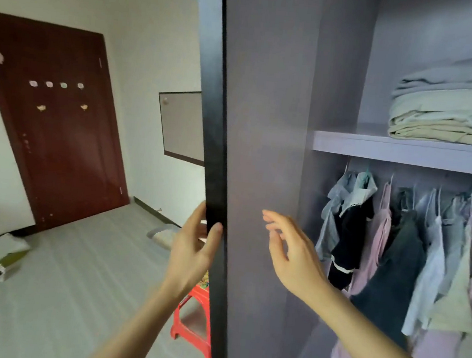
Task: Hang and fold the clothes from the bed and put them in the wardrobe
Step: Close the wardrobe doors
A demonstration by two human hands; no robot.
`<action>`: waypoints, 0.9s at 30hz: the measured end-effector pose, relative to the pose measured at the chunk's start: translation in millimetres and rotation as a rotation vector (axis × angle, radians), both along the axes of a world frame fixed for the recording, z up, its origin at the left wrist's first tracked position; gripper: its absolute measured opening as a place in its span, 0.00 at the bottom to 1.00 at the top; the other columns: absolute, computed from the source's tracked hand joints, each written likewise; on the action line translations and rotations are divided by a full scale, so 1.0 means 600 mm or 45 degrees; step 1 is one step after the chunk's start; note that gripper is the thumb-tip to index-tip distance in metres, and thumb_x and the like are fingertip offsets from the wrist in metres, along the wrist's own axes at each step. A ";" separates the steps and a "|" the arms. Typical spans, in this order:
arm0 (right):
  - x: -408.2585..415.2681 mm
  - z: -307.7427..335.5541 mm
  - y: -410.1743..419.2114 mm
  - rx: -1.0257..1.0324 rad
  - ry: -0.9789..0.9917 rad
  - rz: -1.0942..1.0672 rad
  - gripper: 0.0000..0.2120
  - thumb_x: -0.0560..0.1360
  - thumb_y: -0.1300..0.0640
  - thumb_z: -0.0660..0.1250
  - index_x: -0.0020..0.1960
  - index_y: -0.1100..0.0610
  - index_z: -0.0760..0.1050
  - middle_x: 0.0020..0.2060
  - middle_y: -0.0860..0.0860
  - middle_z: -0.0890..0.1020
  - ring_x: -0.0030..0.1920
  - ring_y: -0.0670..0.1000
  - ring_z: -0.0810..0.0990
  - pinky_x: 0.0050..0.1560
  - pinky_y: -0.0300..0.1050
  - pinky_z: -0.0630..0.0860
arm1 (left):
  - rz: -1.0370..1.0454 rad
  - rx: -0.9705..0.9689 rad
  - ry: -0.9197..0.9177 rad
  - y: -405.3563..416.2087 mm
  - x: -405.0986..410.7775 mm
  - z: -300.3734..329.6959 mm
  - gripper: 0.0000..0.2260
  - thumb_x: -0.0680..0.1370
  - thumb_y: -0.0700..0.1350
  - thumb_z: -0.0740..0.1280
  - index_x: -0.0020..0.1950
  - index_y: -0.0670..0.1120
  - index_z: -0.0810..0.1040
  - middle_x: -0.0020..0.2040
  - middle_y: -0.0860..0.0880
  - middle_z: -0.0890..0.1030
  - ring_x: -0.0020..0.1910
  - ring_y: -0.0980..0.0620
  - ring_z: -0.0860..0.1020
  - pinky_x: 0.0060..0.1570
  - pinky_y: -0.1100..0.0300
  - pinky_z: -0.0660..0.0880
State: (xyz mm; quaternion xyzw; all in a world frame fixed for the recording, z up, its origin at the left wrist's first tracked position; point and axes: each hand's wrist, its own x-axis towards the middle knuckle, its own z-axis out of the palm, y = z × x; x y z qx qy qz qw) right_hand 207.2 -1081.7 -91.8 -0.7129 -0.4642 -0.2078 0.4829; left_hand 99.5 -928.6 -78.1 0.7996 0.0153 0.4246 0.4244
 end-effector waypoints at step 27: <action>0.121 0.094 -0.456 -0.608 0.310 -1.087 0.25 0.81 0.56 0.53 0.77 0.52 0.51 0.75 0.49 0.57 0.75 0.50 0.55 0.72 0.43 0.55 | -0.309 1.091 0.719 -0.466 0.457 0.057 0.34 0.79 0.45 0.59 0.77 0.55 0.39 0.75 0.55 0.31 0.77 0.47 0.38 0.70 0.45 0.60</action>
